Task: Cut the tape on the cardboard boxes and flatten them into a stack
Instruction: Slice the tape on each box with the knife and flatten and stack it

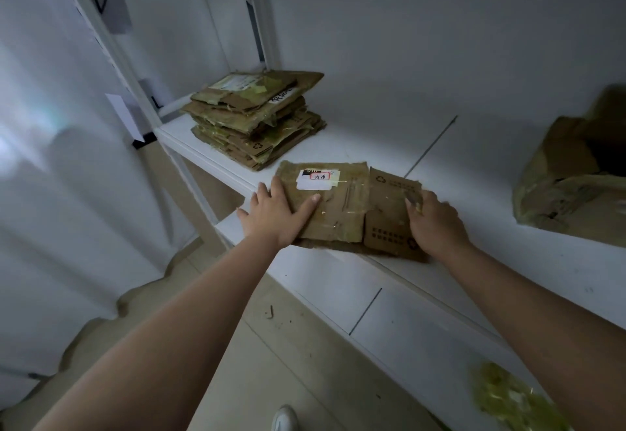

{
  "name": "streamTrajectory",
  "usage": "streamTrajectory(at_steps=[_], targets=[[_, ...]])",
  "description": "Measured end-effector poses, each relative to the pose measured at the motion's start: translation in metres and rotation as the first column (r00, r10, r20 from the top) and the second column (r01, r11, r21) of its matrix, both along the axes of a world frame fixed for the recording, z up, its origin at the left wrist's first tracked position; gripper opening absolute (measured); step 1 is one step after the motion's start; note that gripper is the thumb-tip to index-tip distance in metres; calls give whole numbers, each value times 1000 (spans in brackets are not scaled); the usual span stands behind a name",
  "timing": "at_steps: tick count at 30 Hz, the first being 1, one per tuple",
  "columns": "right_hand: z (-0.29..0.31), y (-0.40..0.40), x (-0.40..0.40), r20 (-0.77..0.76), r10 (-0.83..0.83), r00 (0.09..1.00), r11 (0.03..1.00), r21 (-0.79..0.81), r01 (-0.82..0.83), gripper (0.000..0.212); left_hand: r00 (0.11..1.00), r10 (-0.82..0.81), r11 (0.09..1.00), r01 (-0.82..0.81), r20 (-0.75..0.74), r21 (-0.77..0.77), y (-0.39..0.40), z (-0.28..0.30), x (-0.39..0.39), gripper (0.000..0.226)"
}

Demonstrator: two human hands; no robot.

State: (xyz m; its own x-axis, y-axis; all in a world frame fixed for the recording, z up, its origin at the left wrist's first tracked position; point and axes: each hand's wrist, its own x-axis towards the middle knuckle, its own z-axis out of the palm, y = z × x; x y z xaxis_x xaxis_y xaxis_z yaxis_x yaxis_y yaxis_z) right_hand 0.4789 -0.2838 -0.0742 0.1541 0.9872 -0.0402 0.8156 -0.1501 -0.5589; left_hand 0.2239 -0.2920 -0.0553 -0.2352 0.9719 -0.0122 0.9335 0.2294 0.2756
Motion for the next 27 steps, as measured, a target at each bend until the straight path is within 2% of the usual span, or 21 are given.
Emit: streamTrajectory(at_steps=[6, 8, 10, 13, 18, 22, 27], targets=[[11, 2, -3, -84, -32, 996, 998, 50, 36, 42, 997, -31, 998, 35, 67, -57, -7, 5, 3, 93], [15, 5, -7, -167, -61, 984, 993, 86, 76, 42, 995, -32, 999, 34, 92, -21, -7, 8, 6, 91], [20, 7, -13, -183, -91, 979, 988, 108, 112, 42, 994, -44, 998, 39, 96, 51, -5, 13, 7, 93], [27, 13, -19, -117, -143, 983, 965, 205, 165, 41, 999, -51, 986, 47, 19, 162, 2, 30, 4, 98], [44, 32, -34, -74, -186, 980, 931, 305, 200, 42, 971, -49, 942, 122, -232, 312, 25, 61, 1, 106], [67, 54, -58, -82, -238, 968, 884, 395, 250, 44, 963, -77, 912, 173, -258, 373, 60, 82, -15, 109], [93, 87, -116, -141, -282, 949, 834, 453, 315, 41, 944, -101, 868, 237, -313, 435, 105, 115, -75, 108]])
